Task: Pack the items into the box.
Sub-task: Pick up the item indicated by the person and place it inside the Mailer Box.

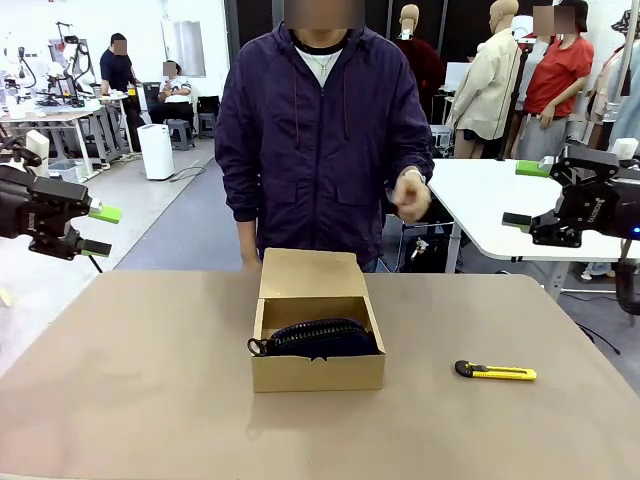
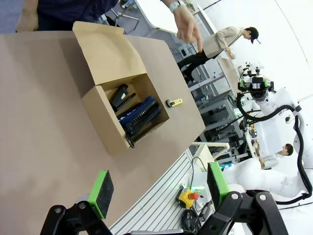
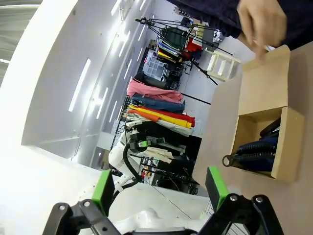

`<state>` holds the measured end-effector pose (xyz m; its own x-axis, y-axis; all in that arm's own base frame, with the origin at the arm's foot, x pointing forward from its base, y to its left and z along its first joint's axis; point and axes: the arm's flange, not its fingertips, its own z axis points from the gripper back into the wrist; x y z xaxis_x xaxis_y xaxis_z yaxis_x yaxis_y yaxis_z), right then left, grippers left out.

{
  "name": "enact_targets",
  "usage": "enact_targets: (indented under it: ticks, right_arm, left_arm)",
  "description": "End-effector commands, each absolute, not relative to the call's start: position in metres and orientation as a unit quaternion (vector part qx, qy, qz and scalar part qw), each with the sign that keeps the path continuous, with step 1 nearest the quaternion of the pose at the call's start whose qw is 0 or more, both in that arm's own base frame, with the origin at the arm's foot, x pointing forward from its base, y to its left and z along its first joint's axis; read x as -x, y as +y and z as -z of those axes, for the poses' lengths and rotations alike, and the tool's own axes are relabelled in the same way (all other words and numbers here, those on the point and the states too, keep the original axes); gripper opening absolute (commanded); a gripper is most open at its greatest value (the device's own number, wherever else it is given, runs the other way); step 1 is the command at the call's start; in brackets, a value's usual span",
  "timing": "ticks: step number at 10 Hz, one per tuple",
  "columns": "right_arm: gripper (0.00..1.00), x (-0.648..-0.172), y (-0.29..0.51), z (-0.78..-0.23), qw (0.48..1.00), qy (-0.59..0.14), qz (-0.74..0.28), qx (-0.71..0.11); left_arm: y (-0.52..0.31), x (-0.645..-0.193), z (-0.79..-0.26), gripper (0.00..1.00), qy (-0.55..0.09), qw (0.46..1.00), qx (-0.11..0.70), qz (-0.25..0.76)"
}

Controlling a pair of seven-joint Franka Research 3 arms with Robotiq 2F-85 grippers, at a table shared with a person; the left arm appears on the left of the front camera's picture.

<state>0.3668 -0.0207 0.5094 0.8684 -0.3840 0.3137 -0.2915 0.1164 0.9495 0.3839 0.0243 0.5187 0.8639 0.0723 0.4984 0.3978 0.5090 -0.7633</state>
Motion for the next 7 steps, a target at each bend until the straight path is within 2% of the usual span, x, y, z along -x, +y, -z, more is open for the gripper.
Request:
enact_targets:
  ticks: [1,3,4,5,6,7]
  right_arm:
    - [1.00,-0.371,-0.023,-0.516,0.700,-0.251,0.034,-0.668]
    - [1.00,-0.367,-0.021,-0.509,0.702,-0.254,0.033,-0.664]
    - [1.00,-0.371,-0.007,-0.511,0.781,-0.156,-0.066,-0.602]
    - [1.00,-0.374,-0.001,-0.509,0.843,-0.096,-0.108,-0.518]
    - [1.00,-0.377,-0.001,-0.501,0.887,-0.054,-0.122,-0.442]
    - [1.00,-0.375,0.001,-0.497,0.902,-0.043,-0.129,-0.409]
  left_arm:
    - [0.026,-0.382,-0.520,1.00,-0.240,0.833,0.487,0.103]
    - [0.026,-0.382,-0.520,1.00,-0.240,0.833,0.487,0.103]
    - [0.026,-0.382,-0.520,1.00,-0.240,0.833,0.487,0.103]
    - [0.026,-0.382,-0.520,1.00,-0.240,0.833,0.487,0.103]
    - [0.026,-0.382,-0.520,1.00,-0.240,0.833,0.487,0.103]
    - [0.026,-0.382,-0.520,1.00,-0.240,0.833,0.487,0.103]
